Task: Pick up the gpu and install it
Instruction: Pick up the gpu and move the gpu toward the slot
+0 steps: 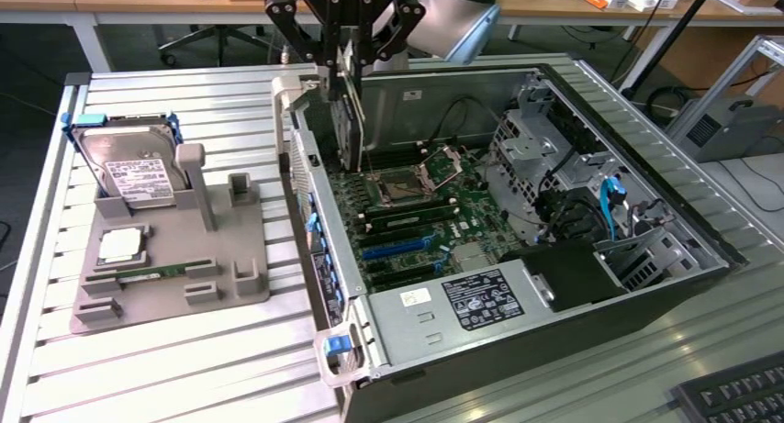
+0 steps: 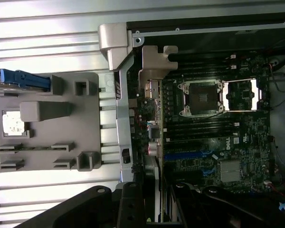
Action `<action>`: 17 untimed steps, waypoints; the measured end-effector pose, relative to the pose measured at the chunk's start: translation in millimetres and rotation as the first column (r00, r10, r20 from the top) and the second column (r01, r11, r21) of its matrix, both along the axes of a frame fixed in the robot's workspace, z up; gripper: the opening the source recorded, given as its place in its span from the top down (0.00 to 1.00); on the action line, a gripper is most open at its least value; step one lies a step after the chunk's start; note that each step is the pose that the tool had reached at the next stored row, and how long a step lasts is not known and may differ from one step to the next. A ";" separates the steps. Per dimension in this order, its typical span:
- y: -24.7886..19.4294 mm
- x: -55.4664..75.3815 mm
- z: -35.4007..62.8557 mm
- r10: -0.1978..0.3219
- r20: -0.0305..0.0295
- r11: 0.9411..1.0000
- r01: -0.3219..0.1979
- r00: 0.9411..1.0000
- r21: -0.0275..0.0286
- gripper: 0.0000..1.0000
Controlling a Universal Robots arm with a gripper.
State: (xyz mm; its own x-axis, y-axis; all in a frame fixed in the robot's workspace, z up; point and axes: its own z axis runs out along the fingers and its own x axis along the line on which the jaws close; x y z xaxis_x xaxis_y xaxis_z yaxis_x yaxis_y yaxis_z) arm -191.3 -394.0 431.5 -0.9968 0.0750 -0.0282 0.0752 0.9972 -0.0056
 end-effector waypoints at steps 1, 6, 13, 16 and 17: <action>0.0 0.9 0.0 0.000 0.000 1.000 0.000 1.000 0.000 0.73; 0.0 4.6 0.0 0.000 0.000 1.000 0.000 1.000 0.000 0.73; 0.0 9.8 0.0 0.000 0.000 1.000 0.000 1.000 0.000 0.73; 0.0 11.8 0.0 0.000 0.000 1.000 0.000 1.000 0.000 0.73; 0.0 12.3 0.0 0.000 0.000 1.000 0.000 1.000 0.000 0.73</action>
State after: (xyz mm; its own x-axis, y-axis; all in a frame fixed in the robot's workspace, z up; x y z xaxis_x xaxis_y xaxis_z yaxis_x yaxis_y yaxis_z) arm -179.0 -394.1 431.5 -0.9968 0.0750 -0.0282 0.0752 0.9972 -0.0056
